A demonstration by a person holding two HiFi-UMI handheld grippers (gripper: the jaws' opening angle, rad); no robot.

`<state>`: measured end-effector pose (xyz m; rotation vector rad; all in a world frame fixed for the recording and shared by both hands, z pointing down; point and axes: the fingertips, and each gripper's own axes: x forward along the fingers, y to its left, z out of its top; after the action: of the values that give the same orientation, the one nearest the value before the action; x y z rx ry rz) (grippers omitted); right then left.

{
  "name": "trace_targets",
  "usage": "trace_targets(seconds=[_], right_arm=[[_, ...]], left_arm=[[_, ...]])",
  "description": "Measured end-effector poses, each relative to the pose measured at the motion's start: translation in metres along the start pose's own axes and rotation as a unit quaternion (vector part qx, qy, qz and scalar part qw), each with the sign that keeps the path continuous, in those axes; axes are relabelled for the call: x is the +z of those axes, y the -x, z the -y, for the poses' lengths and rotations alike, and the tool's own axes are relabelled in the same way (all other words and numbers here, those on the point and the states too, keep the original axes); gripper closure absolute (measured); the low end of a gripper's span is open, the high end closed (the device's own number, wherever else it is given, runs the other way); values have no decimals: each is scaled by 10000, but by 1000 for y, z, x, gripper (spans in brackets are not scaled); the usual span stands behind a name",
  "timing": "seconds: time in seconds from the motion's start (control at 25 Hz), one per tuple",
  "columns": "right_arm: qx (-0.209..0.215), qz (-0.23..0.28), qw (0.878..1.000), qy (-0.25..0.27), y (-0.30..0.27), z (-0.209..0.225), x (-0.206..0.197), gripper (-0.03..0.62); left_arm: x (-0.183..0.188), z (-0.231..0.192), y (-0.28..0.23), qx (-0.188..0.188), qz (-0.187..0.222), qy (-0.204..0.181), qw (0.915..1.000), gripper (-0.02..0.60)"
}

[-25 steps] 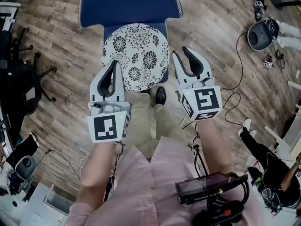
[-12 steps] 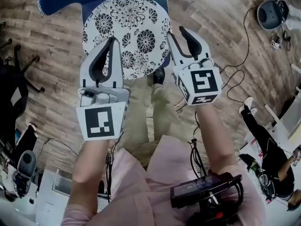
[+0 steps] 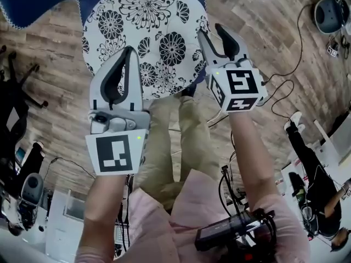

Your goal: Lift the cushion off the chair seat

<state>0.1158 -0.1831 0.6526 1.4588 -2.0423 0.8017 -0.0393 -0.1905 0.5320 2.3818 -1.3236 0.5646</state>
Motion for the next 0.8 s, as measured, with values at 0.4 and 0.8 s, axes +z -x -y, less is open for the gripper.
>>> trace_targets(seconds=[0.4, 0.8], right_arm=[[74, -378, 9987, -331, -34, 14, -49, 394], [50, -637, 9968, -491, -50, 17, -73, 401]], left_arm=[[-26, -6, -16, 44, -112, 4, 9999, 571], [-30, -16, -22, 107, -92, -63, 9999, 571]])
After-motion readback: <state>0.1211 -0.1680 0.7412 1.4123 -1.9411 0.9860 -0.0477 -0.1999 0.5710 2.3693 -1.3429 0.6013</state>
